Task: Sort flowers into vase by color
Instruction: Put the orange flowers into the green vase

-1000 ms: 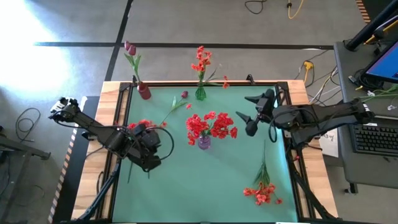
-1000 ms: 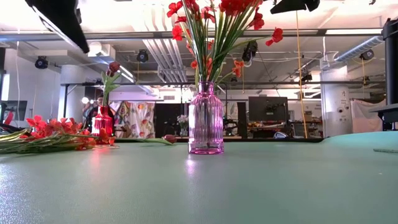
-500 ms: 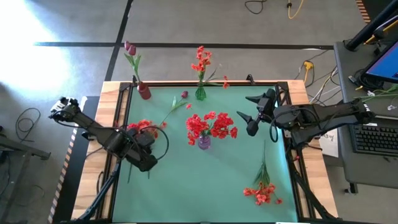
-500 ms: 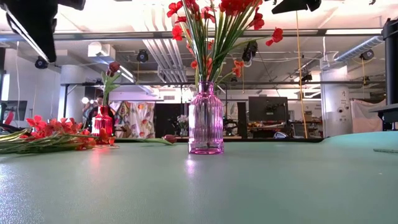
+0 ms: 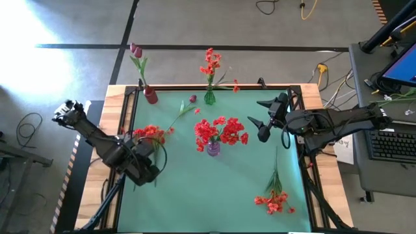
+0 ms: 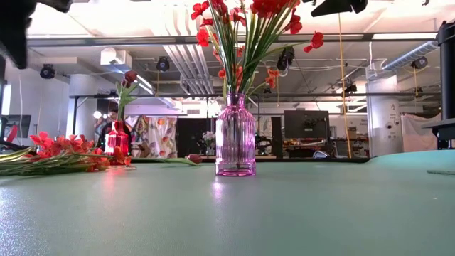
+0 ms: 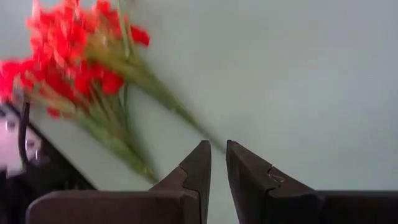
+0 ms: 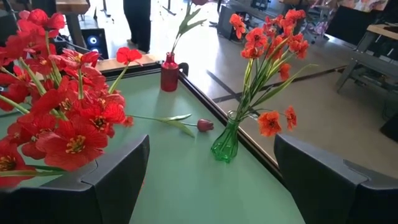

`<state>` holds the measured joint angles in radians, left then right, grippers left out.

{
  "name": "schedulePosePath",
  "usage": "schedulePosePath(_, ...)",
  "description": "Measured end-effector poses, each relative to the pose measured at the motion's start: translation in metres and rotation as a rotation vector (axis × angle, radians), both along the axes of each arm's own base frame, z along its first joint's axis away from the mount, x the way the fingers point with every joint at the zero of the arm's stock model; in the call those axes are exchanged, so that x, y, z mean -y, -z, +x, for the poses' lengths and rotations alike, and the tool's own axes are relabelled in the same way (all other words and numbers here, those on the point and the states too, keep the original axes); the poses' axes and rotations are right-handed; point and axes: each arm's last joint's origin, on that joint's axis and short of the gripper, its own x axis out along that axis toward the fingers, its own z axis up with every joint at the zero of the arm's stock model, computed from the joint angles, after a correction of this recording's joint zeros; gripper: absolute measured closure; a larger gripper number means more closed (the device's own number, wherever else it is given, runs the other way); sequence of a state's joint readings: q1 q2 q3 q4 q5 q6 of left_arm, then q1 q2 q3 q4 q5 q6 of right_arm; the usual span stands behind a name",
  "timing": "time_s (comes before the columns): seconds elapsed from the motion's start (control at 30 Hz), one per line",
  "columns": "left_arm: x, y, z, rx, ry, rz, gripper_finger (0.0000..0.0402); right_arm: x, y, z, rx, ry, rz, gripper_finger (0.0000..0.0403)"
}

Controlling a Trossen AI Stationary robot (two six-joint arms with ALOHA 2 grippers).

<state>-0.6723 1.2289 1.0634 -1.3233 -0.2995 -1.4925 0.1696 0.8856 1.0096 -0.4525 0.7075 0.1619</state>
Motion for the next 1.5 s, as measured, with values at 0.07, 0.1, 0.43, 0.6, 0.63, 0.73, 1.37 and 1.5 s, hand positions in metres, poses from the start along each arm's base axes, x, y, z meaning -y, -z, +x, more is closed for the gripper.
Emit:
schedulePosePath(0.07, 0.004, 0.002, -0.003, -0.029, -0.033, -0.019, 0.0363, 0.000, 0.000, 0.000, -0.002, 0.000, -0.001, 0.0067)
schedulePosePath(0.1, 0.007, 0.004, -0.004, -0.047, -0.045, -0.024, 0.0363, 0.000, 0.000, 0.000, -0.005, 0.000, -0.001, 0.0067)
schedulePosePath(0.43, 0.022, 0.020, -0.010, -0.190, -0.151, 0.035, 0.0363, 0.000, 0.001, 0.000, -0.010, -0.001, -0.005, 0.0067)
schedulePosePath(0.6, 0.024, 0.026, -0.009, -0.237, -0.169, 0.101, 0.0363, 0.000, 0.001, 0.000, -0.010, -0.001, -0.006, 0.0067)
schedulePosePath(0.63, 0.024, 0.027, -0.008, -0.242, -0.170, 0.107, 0.0363, 0.000, 0.001, 0.000, -0.010, -0.001, -0.006, 0.0067)
schedulePosePath(0.73, 0.025, 0.029, -0.007, -0.244, -0.188, 0.116, 0.0360, 0.000, 0.001, 0.000, -0.012, -0.002, -0.009, 0.0067)
schedulePosePath(1.37, 0.020, 0.049, -0.013, -0.254, -0.322, 0.165, 0.0251, 0.000, 0.001, 0.000, -0.020, -0.005, -0.016, 0.0067)
schedulePosePath(1.5, 0.017, 0.058, -0.015, -0.251, -0.371, 0.176, 0.0254, 0.000, 0.001, 0.000, -0.019, -0.005, -0.015, 0.0067)
